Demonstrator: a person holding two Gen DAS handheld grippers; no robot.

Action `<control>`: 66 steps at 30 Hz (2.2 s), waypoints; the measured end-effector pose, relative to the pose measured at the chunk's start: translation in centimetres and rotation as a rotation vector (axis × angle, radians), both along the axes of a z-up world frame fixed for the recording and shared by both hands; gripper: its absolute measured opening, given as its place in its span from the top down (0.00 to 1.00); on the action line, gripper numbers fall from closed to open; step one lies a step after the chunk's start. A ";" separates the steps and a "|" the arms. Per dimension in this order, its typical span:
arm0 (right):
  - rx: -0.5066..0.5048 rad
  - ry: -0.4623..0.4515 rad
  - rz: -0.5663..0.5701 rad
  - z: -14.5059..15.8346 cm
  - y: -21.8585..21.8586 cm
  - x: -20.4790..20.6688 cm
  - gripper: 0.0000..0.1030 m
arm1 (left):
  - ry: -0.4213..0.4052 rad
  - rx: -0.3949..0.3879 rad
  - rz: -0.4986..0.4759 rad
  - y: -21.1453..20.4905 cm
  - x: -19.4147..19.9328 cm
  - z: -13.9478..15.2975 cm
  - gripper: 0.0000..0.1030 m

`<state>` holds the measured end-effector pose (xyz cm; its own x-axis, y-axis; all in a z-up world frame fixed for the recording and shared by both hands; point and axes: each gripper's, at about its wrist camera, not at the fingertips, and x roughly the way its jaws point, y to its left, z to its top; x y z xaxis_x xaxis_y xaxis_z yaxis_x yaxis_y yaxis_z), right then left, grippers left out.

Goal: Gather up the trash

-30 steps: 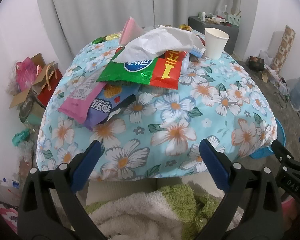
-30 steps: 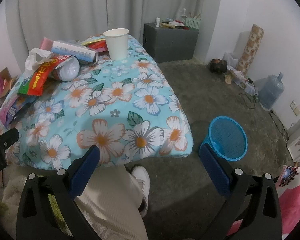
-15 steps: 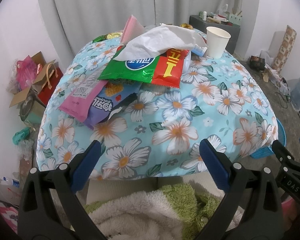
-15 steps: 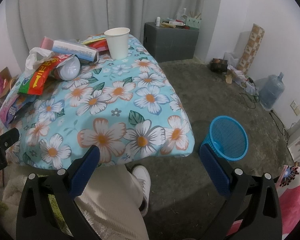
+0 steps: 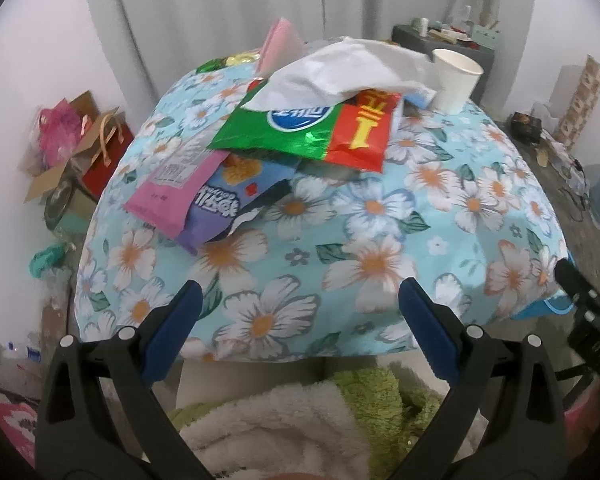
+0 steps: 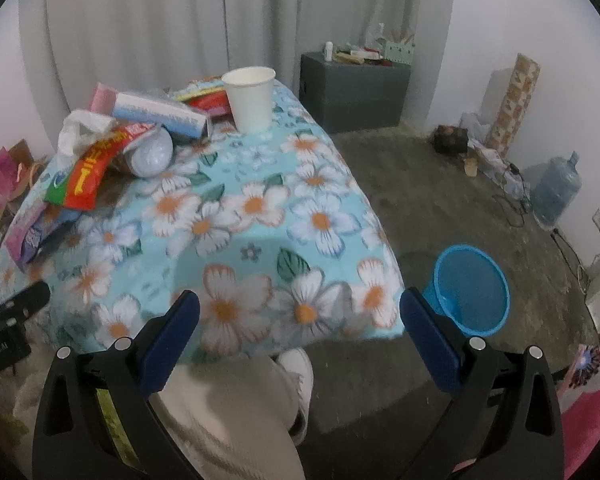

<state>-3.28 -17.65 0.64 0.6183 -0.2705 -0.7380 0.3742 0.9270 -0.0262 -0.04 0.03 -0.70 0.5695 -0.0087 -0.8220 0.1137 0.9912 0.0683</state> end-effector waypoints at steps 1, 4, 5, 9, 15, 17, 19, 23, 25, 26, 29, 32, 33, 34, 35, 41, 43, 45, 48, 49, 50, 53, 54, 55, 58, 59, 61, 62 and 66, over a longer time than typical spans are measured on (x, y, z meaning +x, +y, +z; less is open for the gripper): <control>0.018 -0.014 0.002 0.2 -0.1 0.2 0.05 | 0.000 -0.003 0.009 0.2 0.0 0.1 0.09; 0.037 -0.040 -0.003 0.7 -0.4 0.4 0.05 | -0.013 -0.020 0.027 0.8 -0.2 0.6 0.09; 0.037 -0.049 -0.005 0.9 -0.4 0.4 0.05 | -0.018 -0.024 0.033 0.9 -0.3 0.8 0.09; 0.012 -0.077 -0.021 1.6 -0.4 0.2 0.05 | -0.029 -0.043 0.054 1.5 -0.7 1.4 0.09; -0.067 -0.051 -0.072 1.8 -0.6 0.3 0.05 | -0.004 -0.042 0.042 1.2 -0.9 1.1 0.09; -0.096 -0.051 -0.065 1.9 -0.4 0.3 0.05 | -0.002 -0.053 0.042 1.4 -0.9 1.0 0.09; -0.127 -0.056 -0.061 2.1 -0.1 0.3 0.05 | -0.009 -0.066 0.047 1.6 -1.1 1.2 0.09; -0.165 -0.084 -0.057 3.1 0.2 0.4 0.05 | -0.040 -0.100 0.046 2.2 -1.6 1.9 0.09; -0.161 -0.109 -0.054 3.7 0.2 0.5 0.05 | -0.052 -0.101 0.041 2.2 -1.8 2.0 0.09; -0.158 -0.121 -0.054 4.0 0.1 0.6 0.05 | -0.051 -0.103 0.039 2.2 -1.8 2.0 0.08; -0.136 -0.155 -0.054 4.6 -0.1 1.2 0.05 | -0.020 -0.095 0.041 2.1 -1.3 1.3 0.08; -0.114 -0.185 -0.055 5.4 -0.1 1.9 0.05 | 0.013 -0.093 0.035 2.1 -1.2 0.5 0.09; -0.111 -0.193 -0.056 5.7 0.0 2.1 0.05 | 0.013 -0.102 0.032 2.1 -1.2 0.5 0.09; -0.105 -0.209 -0.055 5.9 0.1 2.3 0.05 | 0.009 -0.106 0.033 2.3 -1.2 0.5 0.09; -0.102 -0.218 -0.053 6.0 0.2 2.6 0.05 | 0.005 -0.110 0.034 2.4 -1.2 0.6 0.08; -0.091 -0.221 -0.032 6.2 1.0 4.5 0.05 | 0.030 -0.133 0.006 2.2 -1.0 0.1 0.09; -0.093 -0.217 -0.025 6.1 1.2 4.9 0.05 | 0.040 -0.129 -0.001 2.0 -0.9 -0.2 0.09; -0.095 -0.211 -0.021 6.0 1.3 5.3 0.05 | 0.043 -0.126 -0.004 1.8 -0.8 -0.3 0.08; -0.091 -0.195 -0.020 5.5 1.3 5.8 0.05 | 0.047 -0.117 -0.007 1.7 -0.6 -0.4 0.08; -0.089 -0.188 -0.020 5.3 1.2 6.0 0.05 | 0.052 -0.112 -0.010 1.5 -0.5 -0.6 0.09; -0.088 -0.179 -0.021 5.1 1.1 6.1 0.05 | 0.055 -0.110 -0.012 1.5 -0.4 -0.6 0.09; -0.087 -0.158 -0.013 4.4 0.9 6.5 0.05 | 0.062 -0.105 -0.025 1.2 -0.3 -0.8 0.09; -0.089 -0.148 -0.010 4.1 0.8 6.7 0.05 | 0.061 -0.105 -0.030 1.1 -0.3 -0.8 0.09; -0.089 -0.141 -0.008 4.0 0.8 6.8 0.05 | 0.059 -0.105 -0.032 1.1 -0.3 -0.8 0.09; -0.074 -0.123 0.014 3.4 0.8 7.1 0.05 | 0.038 -0.113 -0.039 1.2 -0.2 -0.4 0.08; -0.063 -0.119 0.022 3.2 0.7 7.1 0.05 | 0.028 -0.120 -0.038 1.4 -0.1 -0.1 0.08; -0.033 -0.121 0.037 3.0 0.5 7.1 0.05 | 0.005 -0.128 -0.033 1.8 0.1 0.3 0.09; -0.023 -0.125 0.040 3.1 0.5 7.0 0.05 | -0.011 -0.134 -0.033 2.1 0.3 0.6 0.09; 0.021 -0.151 0.053 3.5 0.0 6.3 0.05 | -0.065 -0.145 -0.051 3.2 0.9 1.6 0.08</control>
<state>3.06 -17.62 4.10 0.7358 -0.2196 -0.6406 0.3228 0.9453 0.0467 0.87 3.18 0.89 0.6173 -0.1546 -0.7714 0.1639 0.9843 -0.0661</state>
